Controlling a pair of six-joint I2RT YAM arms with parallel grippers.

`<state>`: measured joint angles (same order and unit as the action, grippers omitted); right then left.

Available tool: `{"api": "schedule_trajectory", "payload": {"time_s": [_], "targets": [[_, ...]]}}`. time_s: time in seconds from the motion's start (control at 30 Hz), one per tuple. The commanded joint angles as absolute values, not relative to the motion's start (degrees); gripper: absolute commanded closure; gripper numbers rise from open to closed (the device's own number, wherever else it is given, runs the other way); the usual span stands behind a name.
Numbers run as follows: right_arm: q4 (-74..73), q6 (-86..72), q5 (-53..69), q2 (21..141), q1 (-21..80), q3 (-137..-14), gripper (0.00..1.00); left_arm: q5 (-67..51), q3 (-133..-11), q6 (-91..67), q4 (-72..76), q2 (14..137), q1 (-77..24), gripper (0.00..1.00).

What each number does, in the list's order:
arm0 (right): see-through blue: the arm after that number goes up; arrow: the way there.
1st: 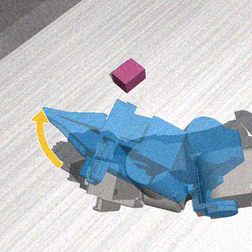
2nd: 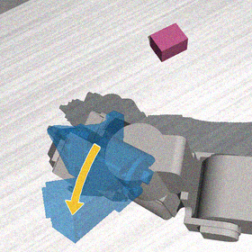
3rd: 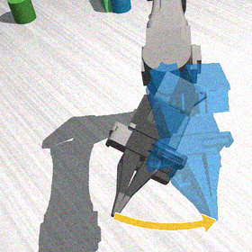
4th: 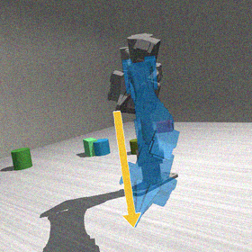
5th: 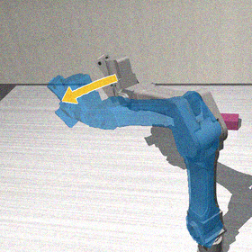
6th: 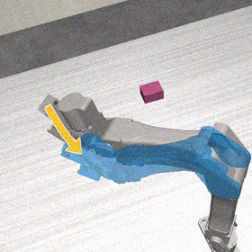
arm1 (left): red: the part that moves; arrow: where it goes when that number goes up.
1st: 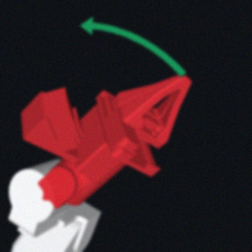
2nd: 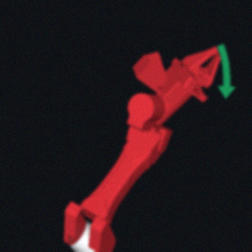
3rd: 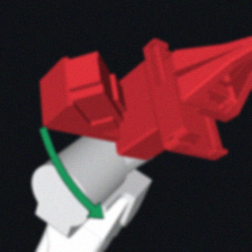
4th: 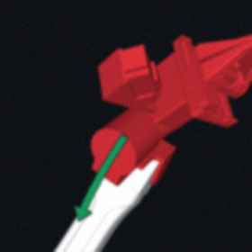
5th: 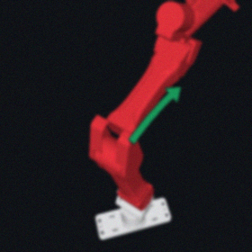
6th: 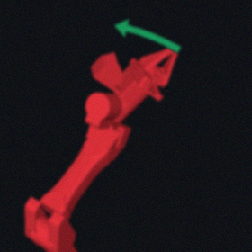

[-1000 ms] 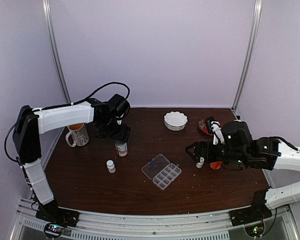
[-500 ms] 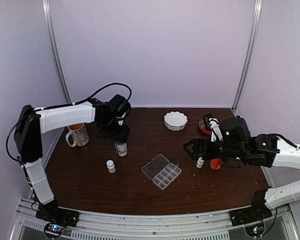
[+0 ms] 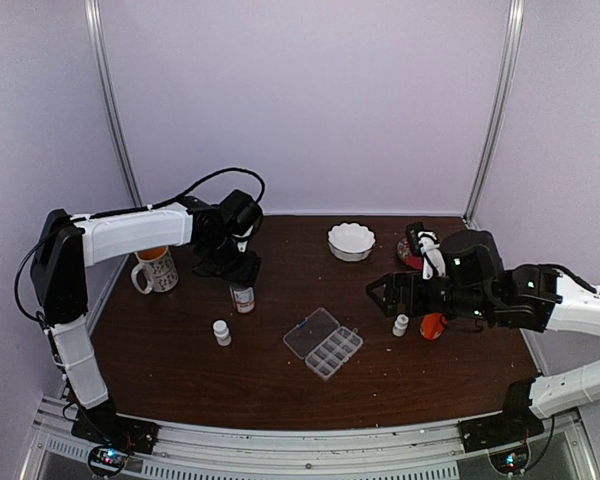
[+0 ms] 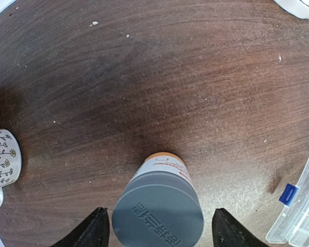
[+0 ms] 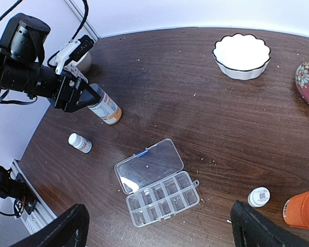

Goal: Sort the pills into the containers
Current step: Pick up the pill bottle from the center of the board.

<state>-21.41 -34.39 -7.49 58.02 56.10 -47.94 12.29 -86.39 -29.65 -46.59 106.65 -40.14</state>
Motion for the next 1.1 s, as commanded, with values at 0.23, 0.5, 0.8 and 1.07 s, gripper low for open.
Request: {"api": "schedule_trajectory", "payload": {"time_s": [0.23, 0.5, 0.8, 1.07], "targets": [[-21.74, -33.18, -7.48, 57.22, 55.55, -49.69, 0.0, 11.25, -87.18, -29.49, -46.72, 106.33, -39.64, 0.43], [-19.67, -32.25, -5.43, 57.65, 55.53, -48.93, 0.0, 8.27, -86.98, -27.71, -47.11, 101.86, -39.64, 0.48], [-6.53, -30.91, 7.3, 61.85, 55.57, -48.14, 0.01, -7.4, -83.78, -26.7, -44.9, 89.43, -39.73, 0.5], [17.77, -29.45, 12.43, 58.66, 57.17, -38.78, 0.0, -24.95, -81.46, -29.25, -38.84, 81.15, -39.78, 0.5]]}}
